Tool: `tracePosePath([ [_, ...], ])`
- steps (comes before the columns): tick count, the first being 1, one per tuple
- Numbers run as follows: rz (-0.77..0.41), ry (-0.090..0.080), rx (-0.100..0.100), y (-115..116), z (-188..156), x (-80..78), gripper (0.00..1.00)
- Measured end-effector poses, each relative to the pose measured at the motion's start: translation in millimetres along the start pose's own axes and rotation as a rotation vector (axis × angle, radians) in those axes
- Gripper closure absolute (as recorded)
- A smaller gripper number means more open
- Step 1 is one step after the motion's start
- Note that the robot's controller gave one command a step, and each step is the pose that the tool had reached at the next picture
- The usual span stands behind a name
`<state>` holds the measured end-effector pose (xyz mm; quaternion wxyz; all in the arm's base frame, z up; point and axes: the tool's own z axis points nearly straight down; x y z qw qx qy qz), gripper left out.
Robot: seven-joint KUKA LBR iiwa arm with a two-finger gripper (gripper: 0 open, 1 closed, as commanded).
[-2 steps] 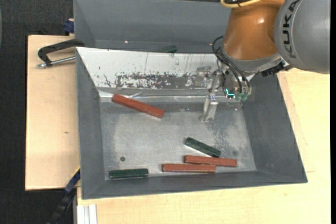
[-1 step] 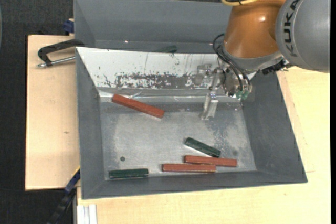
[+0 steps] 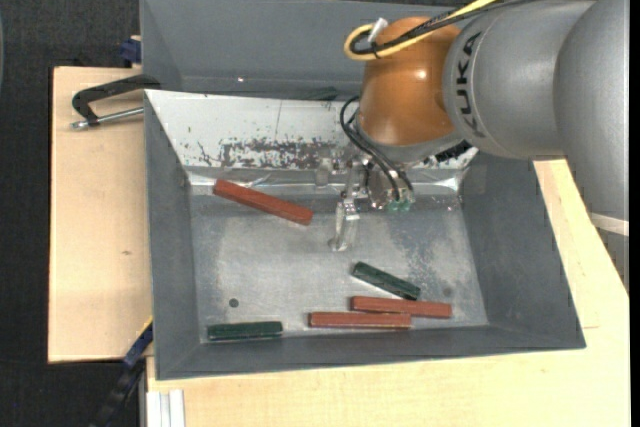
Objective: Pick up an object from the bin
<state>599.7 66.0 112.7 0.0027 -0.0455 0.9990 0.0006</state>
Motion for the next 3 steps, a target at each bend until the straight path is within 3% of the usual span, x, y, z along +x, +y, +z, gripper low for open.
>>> tracePosePath([
  [1,0.003,0.005,-0.001,8,-4,-0.8,0.0],
  [2,0.136,-0.001,-0.001,46,-14,-3.0,0.0],
  [3,0.226,0.004,0.0,58,40,-4.8,0.0],
])
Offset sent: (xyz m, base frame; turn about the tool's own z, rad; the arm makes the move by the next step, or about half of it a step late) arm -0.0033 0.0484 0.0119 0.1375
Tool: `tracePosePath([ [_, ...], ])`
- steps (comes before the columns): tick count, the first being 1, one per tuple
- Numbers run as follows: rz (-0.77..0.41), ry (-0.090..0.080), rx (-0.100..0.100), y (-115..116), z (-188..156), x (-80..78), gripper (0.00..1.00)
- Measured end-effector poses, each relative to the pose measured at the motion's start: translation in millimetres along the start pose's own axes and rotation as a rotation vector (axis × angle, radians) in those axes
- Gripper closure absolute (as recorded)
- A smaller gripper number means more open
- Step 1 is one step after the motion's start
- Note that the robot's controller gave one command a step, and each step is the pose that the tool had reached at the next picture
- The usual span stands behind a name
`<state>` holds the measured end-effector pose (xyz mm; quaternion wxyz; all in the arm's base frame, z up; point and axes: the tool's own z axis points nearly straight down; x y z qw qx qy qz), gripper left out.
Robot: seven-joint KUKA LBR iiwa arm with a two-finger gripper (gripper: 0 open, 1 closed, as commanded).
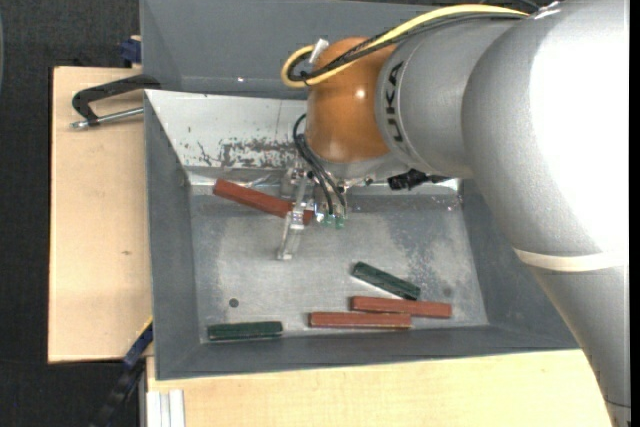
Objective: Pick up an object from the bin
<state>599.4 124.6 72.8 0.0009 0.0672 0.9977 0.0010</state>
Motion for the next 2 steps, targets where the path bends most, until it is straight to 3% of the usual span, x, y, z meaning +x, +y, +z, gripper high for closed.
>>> tracePosePath([
  [1,0.016,-0.001,0.0,9.1,1.7,3.0,1.0],
  [2,0.016,-0.001,0.0,9.1,1.7,3.0,1.0],
])
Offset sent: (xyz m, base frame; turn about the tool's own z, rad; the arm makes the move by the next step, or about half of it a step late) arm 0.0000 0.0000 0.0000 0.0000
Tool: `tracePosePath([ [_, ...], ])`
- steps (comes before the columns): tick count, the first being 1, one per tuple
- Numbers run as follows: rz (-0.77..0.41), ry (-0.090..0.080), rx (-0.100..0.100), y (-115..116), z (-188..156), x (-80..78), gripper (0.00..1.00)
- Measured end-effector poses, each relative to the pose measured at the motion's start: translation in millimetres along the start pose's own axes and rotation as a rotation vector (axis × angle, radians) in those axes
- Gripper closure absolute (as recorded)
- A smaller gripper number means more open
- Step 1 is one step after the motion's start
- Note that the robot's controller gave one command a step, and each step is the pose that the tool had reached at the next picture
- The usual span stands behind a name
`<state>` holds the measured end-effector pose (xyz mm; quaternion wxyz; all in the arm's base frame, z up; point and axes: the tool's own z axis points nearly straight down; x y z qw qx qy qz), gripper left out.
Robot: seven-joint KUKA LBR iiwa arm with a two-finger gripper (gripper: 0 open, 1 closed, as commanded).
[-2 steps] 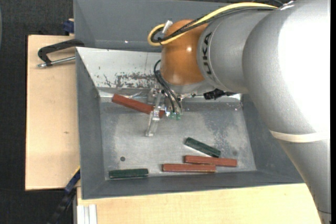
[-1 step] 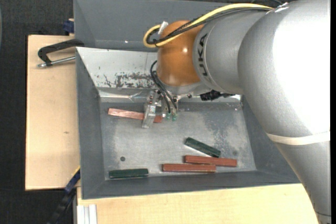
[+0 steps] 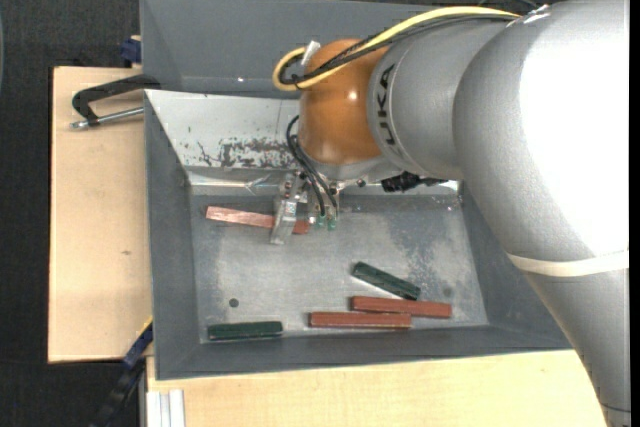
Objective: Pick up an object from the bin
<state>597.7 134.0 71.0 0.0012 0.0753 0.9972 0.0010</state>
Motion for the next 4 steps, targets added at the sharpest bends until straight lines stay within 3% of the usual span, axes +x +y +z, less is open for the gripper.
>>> tracePosePath([
  [4,-0.001,-0.004,-0.001,1,-28,-0.9,1.0],
])
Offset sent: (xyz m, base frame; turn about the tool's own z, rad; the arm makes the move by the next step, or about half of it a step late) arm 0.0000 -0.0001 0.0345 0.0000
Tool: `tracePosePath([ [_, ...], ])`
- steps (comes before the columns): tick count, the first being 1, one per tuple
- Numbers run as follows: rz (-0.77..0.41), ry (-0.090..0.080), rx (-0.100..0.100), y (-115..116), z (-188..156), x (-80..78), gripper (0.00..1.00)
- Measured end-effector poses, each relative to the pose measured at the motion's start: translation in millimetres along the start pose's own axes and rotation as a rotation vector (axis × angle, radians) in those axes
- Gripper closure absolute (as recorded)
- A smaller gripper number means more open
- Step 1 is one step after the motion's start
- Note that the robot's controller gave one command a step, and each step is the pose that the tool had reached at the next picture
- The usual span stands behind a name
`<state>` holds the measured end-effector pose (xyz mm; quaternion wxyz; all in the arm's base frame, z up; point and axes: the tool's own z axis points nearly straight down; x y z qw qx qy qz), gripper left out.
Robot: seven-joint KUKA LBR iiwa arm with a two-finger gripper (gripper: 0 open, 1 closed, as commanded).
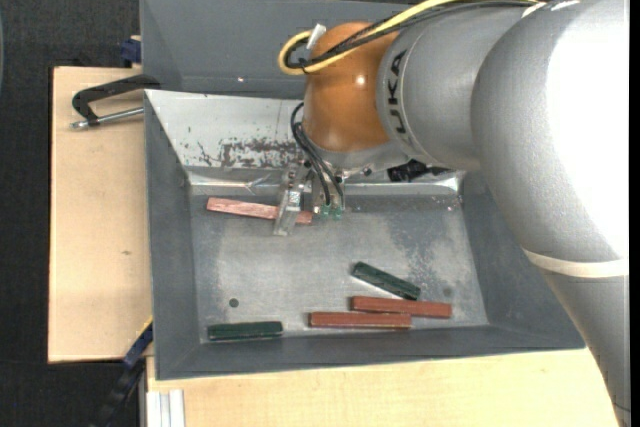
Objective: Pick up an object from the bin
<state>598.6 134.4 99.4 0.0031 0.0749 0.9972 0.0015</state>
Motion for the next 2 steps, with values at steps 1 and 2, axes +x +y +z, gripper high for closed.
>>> tracePosePath([
  [1,0.0,0.006,0.002,0,-7,1.0,1.0],
  [2,0.0,0.009,0.003,-1,-29,1.9,1.0],
])
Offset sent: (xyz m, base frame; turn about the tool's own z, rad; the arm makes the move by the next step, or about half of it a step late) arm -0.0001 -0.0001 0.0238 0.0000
